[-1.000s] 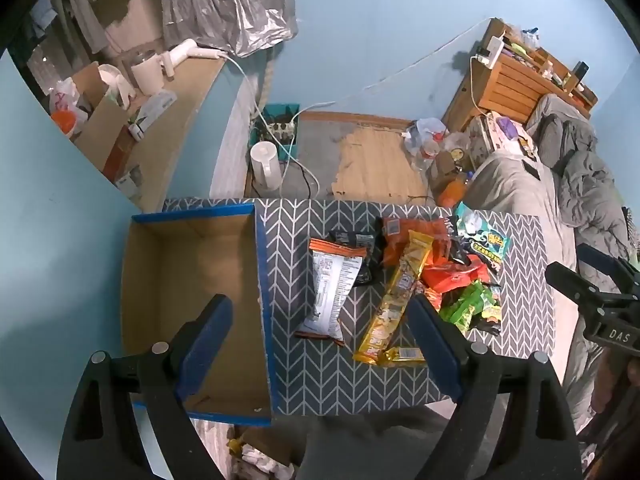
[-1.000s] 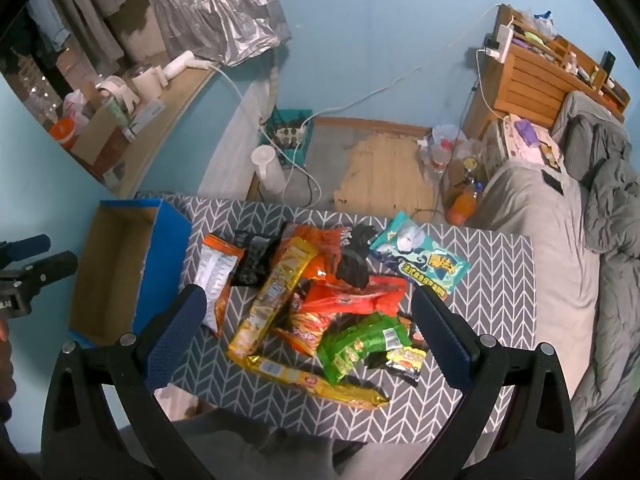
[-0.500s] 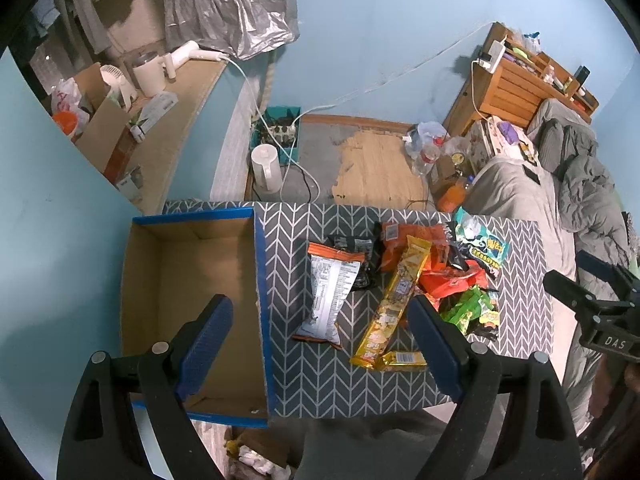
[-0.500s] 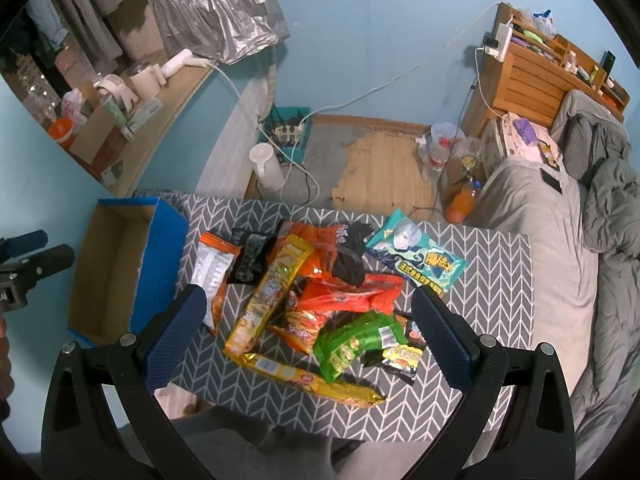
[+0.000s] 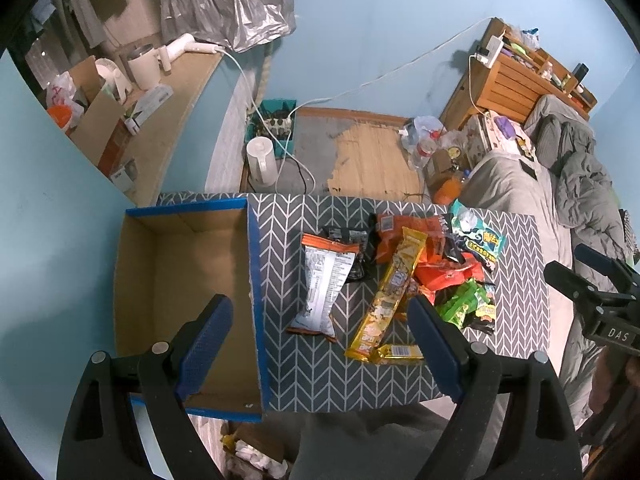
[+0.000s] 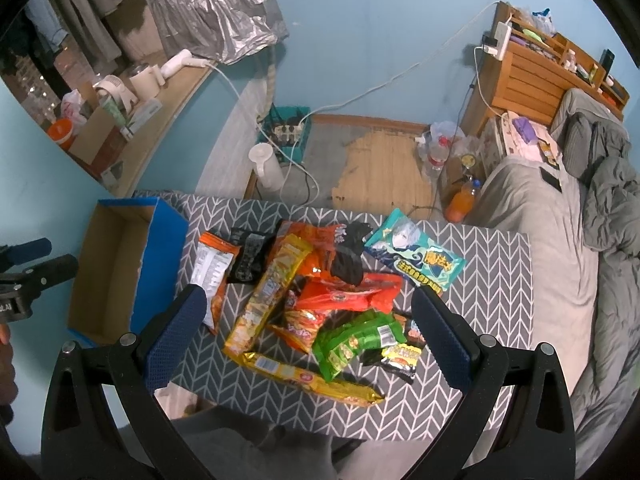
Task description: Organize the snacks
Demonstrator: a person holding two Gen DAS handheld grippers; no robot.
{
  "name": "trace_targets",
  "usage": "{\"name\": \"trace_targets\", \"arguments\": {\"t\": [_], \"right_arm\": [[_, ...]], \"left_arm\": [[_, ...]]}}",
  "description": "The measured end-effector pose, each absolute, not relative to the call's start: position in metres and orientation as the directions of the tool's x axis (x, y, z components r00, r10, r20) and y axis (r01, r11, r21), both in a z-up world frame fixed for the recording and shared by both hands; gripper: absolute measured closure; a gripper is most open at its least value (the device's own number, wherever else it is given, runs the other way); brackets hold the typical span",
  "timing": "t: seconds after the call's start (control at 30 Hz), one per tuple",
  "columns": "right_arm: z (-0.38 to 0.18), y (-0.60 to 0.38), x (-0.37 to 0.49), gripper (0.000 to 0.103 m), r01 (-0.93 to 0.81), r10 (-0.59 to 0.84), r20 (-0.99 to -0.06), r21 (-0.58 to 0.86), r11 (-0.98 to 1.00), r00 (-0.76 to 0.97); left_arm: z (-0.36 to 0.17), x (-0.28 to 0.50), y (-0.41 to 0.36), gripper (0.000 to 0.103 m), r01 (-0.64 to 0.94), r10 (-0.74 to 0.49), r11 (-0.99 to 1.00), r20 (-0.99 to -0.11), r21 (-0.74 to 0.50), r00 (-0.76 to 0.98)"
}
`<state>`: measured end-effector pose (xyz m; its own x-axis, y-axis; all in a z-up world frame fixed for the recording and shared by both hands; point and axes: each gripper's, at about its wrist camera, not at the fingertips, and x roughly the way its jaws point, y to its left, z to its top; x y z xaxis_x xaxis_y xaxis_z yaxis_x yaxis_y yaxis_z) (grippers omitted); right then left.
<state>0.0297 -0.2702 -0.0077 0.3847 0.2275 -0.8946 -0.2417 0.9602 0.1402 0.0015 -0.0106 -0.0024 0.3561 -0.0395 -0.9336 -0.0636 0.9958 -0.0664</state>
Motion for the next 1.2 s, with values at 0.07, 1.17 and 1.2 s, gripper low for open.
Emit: {"name": "trace_targets", "arguments": {"t": [0.07, 1.17, 1.2], "right_arm": [[-0.0072, -0.2703, 0.0293, 0.003, -0.242, 0.228, -0.895, 0.140, 0.960, 0.385], [-0.0042, -0.2661, 0.0265, 0.003, -0.250, 0.242, -0.896, 0.155, 0.956, 0.373], [-0.0040, -0.2658, 0.0258, 0.003, -0.251, 0.242, -0.896, 0.154, 0.956, 0.373]], "left_arm": [[-0.0030, 0.0014, -0.0107, 0.013, -0.064, -0.043, 0.996, -0.935, -0.070, 0.353], [-0.0034, 0.0010, -0.0119, 0.013, -0.057, -0.063, 0.995, -0.937, -0.088, 0.344], [-0.0034, 0.0010, -0.0120, 0.013, -0.056, -0.063, 0.995, -0.937, -0.088, 0.345]]}}
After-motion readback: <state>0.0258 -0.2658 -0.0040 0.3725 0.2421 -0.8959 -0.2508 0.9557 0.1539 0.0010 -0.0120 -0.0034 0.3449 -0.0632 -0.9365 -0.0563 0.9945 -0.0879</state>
